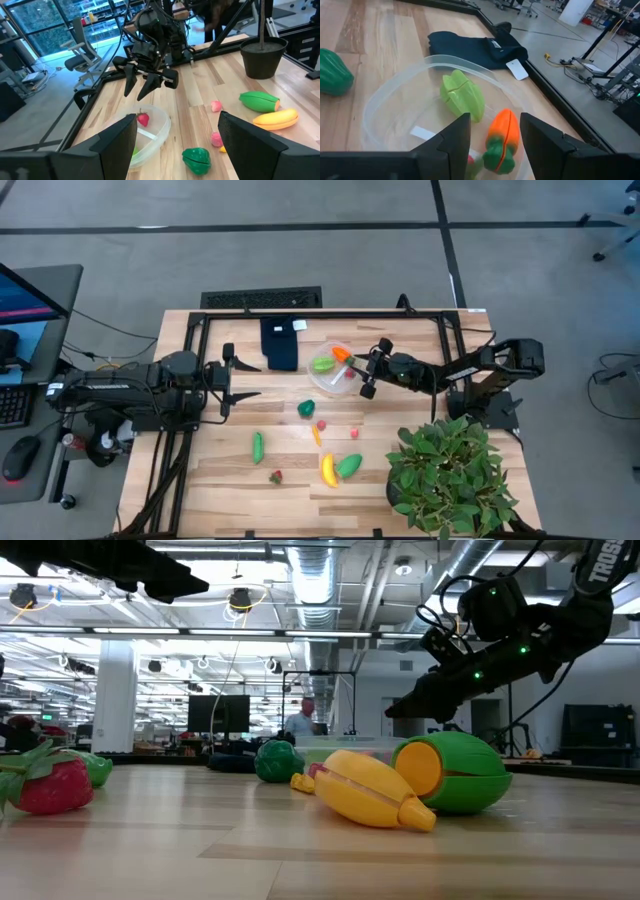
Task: Pick and placing Produce into tupperware
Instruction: Put the top red strawberry into the transparent container, then put the green peas into the transparent container
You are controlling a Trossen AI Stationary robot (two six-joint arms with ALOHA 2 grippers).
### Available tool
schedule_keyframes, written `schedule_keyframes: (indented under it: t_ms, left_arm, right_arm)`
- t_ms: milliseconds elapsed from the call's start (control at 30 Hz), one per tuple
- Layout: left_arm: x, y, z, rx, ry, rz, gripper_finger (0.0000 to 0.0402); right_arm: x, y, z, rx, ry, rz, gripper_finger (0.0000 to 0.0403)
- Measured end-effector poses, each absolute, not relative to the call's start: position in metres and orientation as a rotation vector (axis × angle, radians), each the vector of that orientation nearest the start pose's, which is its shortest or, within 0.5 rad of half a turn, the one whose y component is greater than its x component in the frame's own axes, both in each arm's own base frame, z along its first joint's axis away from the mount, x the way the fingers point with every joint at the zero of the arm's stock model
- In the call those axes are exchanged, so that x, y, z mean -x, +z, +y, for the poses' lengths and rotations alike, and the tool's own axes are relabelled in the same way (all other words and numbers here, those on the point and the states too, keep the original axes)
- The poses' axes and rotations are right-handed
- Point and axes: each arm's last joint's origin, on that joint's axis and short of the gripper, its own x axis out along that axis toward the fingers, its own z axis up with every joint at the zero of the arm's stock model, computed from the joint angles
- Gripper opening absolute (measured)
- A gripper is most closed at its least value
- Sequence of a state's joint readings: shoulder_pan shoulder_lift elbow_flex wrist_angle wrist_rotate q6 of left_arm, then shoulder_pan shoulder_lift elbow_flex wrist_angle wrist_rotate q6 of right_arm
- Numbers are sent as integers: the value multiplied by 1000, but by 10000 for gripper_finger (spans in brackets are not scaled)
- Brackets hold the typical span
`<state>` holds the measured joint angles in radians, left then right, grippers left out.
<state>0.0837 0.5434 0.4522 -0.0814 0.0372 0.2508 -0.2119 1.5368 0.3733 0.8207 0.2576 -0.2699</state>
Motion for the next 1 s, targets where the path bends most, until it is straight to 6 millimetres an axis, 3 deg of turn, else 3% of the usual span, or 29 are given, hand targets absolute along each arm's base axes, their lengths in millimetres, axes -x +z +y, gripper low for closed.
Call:
schedule_keyframes:
  t_ms: [533,767,1000]
  left_arm:
    - [-140,254,11,-227,23,201,270]
    - [-143,234,11,-207,21,233,270]
    - [-147,230,10,-182,-8,251,270]
  right_arm:
    - [-247,133,-56,268,-378,407,167]
    - [-250,132,-37,276,-293,404,164]
    - [-252,130,-9,245,-194,410,163]
